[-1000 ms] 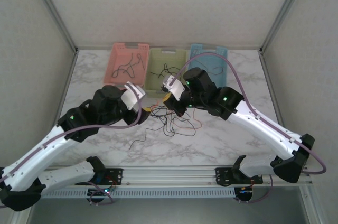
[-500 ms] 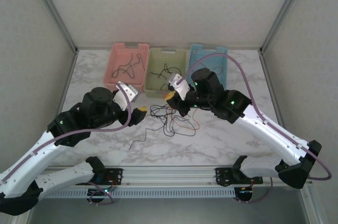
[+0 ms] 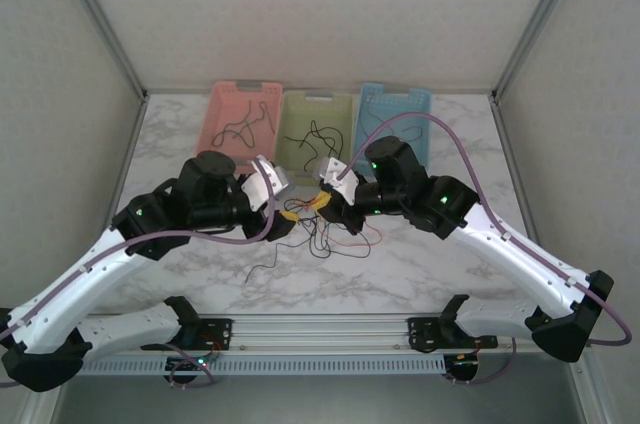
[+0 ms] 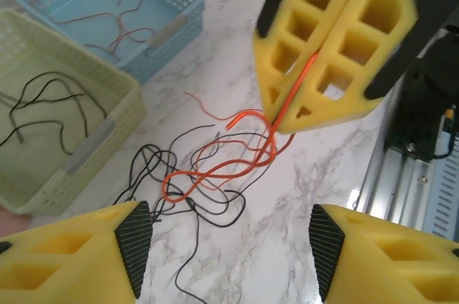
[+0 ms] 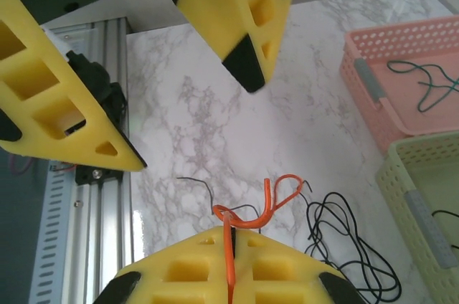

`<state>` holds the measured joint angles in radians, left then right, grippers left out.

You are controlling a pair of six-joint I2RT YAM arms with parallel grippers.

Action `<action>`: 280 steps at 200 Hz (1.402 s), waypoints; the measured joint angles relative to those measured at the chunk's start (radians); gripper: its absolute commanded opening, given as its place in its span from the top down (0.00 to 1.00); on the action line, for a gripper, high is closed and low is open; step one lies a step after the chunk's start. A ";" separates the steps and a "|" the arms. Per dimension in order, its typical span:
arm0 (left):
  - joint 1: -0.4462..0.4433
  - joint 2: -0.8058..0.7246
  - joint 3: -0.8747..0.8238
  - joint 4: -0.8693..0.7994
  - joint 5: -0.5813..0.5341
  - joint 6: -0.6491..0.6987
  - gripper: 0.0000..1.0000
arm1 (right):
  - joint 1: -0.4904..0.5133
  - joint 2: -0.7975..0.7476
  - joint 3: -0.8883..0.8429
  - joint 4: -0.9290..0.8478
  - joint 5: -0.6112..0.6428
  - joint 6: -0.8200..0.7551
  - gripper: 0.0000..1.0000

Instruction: Untangle the cables

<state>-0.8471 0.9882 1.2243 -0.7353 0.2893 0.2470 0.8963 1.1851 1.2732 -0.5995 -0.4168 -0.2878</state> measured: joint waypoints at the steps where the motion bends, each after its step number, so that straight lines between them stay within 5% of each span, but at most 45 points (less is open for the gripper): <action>1: 0.000 0.001 0.001 0.000 0.003 0.000 0.42 | 0.000 0.000 0.000 0.000 0.000 -0.001 1.00; 116: 0.000 0.066 -0.013 0.081 0.205 0.055 0.62 | 0.000 -0.001 0.000 0.000 -0.053 0.014 1.00; 212: 0.001 0.081 -0.046 0.081 0.208 0.082 0.95 | 0.000 -0.001 0.000 -0.032 -0.059 0.014 1.00; 280: 0.001 0.058 -0.059 0.085 0.208 0.090 0.97 | 0.000 -0.001 0.000 -0.040 -0.058 0.014 1.00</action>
<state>-0.8463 1.0466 1.1656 -0.6502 0.4973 0.3374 0.8963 1.1843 1.2736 -0.6399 -0.4751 -0.2737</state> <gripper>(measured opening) 0.055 0.050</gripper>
